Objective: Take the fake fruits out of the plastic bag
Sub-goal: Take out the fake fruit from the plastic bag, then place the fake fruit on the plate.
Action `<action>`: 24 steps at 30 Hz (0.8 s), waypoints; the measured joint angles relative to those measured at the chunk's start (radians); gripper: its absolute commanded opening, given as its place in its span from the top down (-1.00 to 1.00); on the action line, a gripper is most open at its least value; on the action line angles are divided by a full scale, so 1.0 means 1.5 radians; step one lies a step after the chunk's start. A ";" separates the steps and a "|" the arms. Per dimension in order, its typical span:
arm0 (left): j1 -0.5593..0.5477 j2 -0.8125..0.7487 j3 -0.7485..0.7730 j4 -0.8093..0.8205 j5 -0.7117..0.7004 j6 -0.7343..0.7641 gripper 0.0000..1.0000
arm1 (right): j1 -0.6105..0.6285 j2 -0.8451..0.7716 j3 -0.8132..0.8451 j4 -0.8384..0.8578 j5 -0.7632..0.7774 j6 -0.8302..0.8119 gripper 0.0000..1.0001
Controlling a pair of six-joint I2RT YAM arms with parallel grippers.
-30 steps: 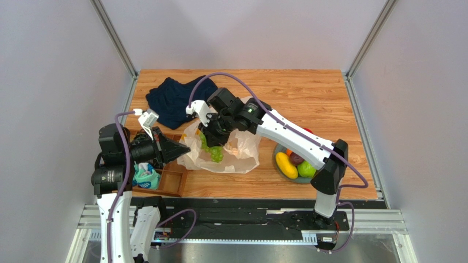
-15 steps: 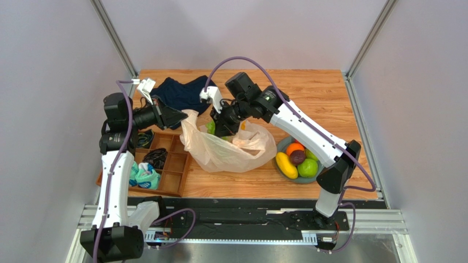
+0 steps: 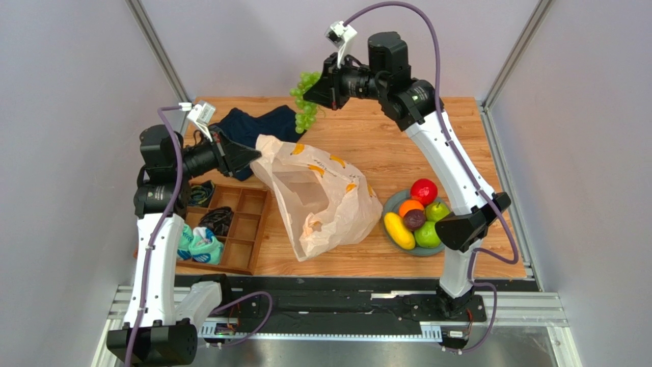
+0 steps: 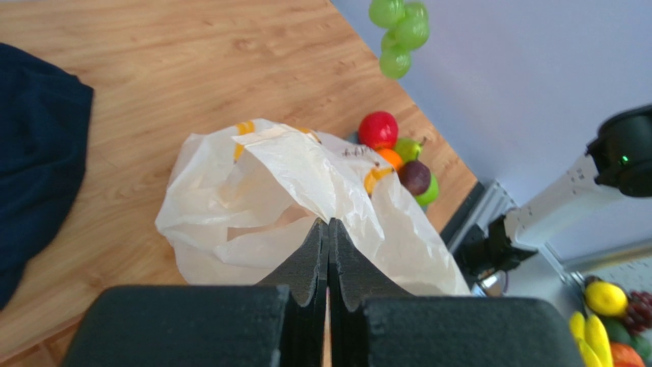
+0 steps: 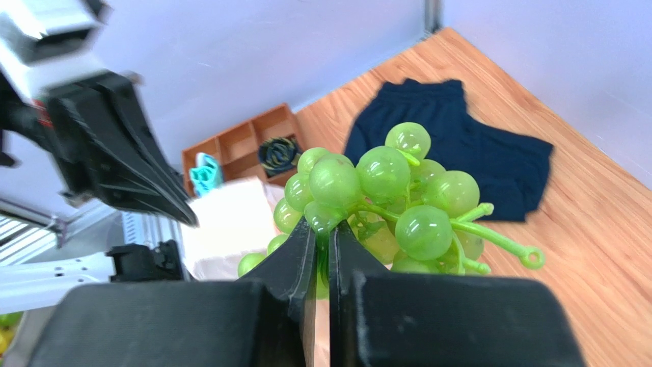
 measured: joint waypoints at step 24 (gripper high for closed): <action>0.010 0.002 0.050 -0.033 -0.164 0.073 1.00 | -0.223 -0.366 -0.540 -0.432 0.269 -0.515 1.00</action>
